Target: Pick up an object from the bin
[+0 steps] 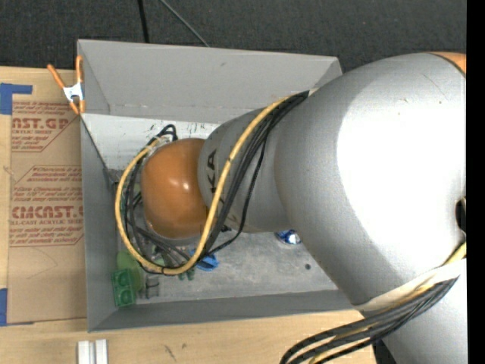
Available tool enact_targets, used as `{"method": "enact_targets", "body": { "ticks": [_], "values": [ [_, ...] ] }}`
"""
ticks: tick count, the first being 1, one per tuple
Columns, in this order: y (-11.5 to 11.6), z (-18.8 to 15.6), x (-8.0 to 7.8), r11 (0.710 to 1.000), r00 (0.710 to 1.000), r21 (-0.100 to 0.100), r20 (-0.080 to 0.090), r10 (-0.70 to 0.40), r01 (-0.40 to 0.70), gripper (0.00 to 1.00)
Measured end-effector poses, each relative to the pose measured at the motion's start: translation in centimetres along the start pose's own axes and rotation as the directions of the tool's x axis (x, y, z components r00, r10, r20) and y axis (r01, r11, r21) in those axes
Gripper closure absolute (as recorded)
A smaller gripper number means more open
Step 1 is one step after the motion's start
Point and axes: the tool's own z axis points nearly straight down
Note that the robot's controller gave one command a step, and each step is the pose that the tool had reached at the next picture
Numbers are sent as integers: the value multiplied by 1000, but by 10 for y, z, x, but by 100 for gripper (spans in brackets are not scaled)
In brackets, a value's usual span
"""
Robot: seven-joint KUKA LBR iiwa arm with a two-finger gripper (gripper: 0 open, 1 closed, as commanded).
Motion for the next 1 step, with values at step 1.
{"method": "enact_targets", "body": {
  "ticks": [1],
  "values": [
    [-5, -163, 15, 999, 999, -2, 10, 36, -36, 100]
  ]
}}
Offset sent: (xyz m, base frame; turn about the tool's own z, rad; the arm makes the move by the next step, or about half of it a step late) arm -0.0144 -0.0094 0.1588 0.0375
